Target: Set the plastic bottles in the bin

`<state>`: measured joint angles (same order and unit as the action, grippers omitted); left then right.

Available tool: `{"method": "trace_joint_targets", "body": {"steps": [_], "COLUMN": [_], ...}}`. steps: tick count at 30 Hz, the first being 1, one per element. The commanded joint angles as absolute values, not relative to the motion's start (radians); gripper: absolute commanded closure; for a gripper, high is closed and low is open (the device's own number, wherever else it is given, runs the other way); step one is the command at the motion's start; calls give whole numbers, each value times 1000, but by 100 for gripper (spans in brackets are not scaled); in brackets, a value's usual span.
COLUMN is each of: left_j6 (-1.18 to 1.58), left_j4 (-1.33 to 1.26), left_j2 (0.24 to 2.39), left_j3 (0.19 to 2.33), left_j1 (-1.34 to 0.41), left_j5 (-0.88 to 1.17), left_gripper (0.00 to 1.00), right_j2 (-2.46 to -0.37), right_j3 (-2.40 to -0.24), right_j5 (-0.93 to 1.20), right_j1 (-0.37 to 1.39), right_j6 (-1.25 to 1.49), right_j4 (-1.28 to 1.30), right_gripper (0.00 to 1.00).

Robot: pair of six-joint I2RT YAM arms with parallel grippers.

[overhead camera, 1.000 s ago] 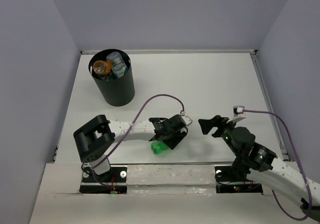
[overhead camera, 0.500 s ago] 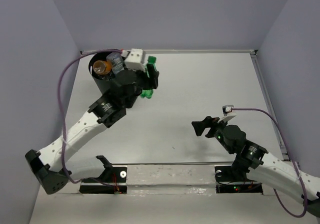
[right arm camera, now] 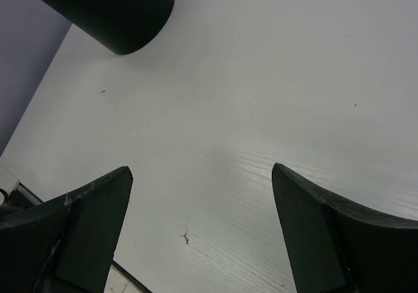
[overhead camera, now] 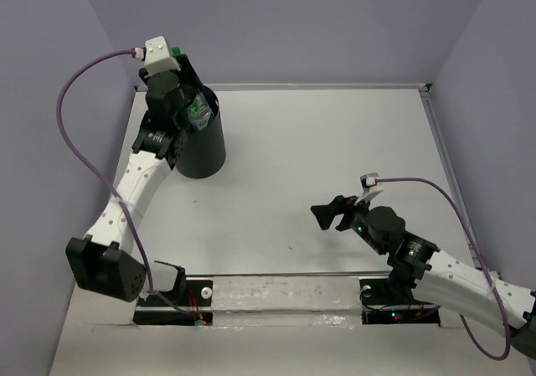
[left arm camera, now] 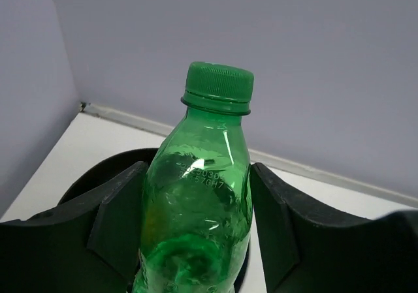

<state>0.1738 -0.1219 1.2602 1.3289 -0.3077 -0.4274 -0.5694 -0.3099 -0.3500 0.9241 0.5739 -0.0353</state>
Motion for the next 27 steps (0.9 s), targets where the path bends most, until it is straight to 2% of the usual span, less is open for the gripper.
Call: {"method": "trace_joint_targets", "body": {"steps": [1, 7, 12, 14, 19, 22, 23, 26, 27], "left_j6": [199, 193, 227, 238, 227, 186, 175, 164, 166], "left_j4": [-202, -376, -559, -610, -686, -699, -703, -678, -658], "left_j2": [1339, 1371, 1345, 1335, 1307, 1281, 1270, 1240, 1214], "left_j3": [1371, 1258, 1066, 974, 871, 848, 845, 857, 867], "left_j1": [-235, -219, -221, -221, -245, -264, -270, -273, -273], "left_j5": [-371, -374, -383, -409, -498, -519, -515, -514, -499], "left_gripper": [70, 74, 73, 73, 63, 42, 27, 1, 1], "right_j2": [-555, -546, -538, -537, -538, -546, -549, -552, -551], "right_j3": [-310, -313, -304, -301, -285, -282, -282, -284, -282], "right_j5": [-333, -322, -313, -305, -295, -287, -285, -279, -278], "right_j1": [930, 930, 930, 930, 930, 930, 930, 930, 930], "right_j6": [551, 537, 531, 529, 525, 523, 525, 522, 522], "right_j4": [-101, -100, -121, -127, -166, -189, -192, -198, -196], "right_gripper": [7, 7, 7, 7, 7, 7, 7, 7, 7]}}
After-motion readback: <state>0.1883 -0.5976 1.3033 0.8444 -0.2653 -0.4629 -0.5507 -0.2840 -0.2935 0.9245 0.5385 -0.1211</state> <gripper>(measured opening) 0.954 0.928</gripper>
